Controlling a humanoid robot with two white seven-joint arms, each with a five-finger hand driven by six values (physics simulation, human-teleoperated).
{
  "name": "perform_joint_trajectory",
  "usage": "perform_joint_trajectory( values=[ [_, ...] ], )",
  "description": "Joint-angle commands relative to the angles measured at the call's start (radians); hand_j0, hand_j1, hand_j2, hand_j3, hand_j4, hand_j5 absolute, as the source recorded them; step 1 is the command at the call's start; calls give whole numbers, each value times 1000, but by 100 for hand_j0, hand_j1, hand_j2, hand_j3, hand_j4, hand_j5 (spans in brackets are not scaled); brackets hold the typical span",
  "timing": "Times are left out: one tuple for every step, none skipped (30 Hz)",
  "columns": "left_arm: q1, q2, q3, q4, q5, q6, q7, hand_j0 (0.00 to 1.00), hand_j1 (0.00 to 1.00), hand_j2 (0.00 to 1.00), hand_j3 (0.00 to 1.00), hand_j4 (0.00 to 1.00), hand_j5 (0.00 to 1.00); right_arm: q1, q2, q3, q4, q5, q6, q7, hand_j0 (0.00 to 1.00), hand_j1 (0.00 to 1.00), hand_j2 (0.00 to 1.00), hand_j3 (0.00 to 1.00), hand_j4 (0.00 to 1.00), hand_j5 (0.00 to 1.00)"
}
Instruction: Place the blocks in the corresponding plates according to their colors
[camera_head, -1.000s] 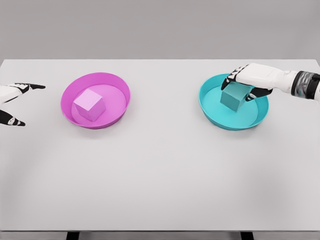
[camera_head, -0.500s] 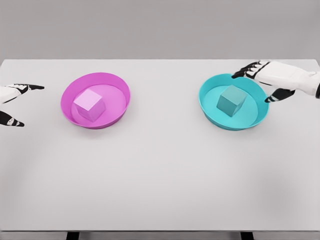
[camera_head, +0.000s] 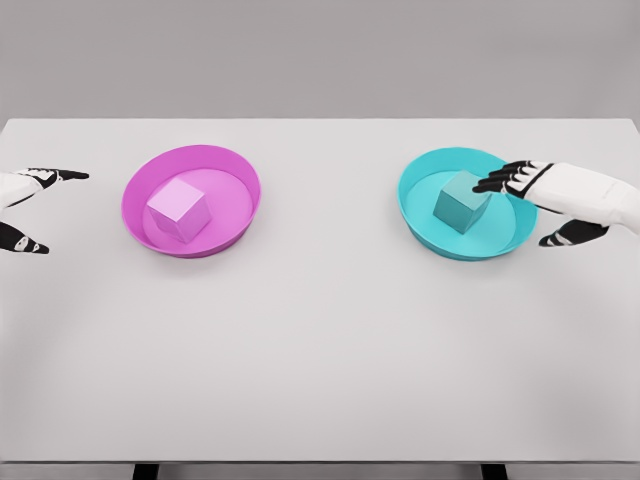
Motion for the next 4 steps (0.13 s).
perform_joint_trajectory(
  values=[
    [0,1,1,0,7,2,0,100,100,100,100,100,100,0,-3,-5,-3,-7,1,-1,100,100,100,100,100,100],
    [0,1,1,0,7,2,0,100,100,100,100,100,100,2,-3,-5,-3,-7,1,-1,100,100,100,100,100,100],
    [0,1,0,0,7,2,0,100,100,100,100,100,100,8,-3,-5,-3,-7,1,-1,100,100,100,100,100,100],
    [0,1,0,0,7,2,0,100,100,100,100,100,100,8,-3,-5,-3,-7,1,-1,100,100,100,100,100,100]
  ],
)
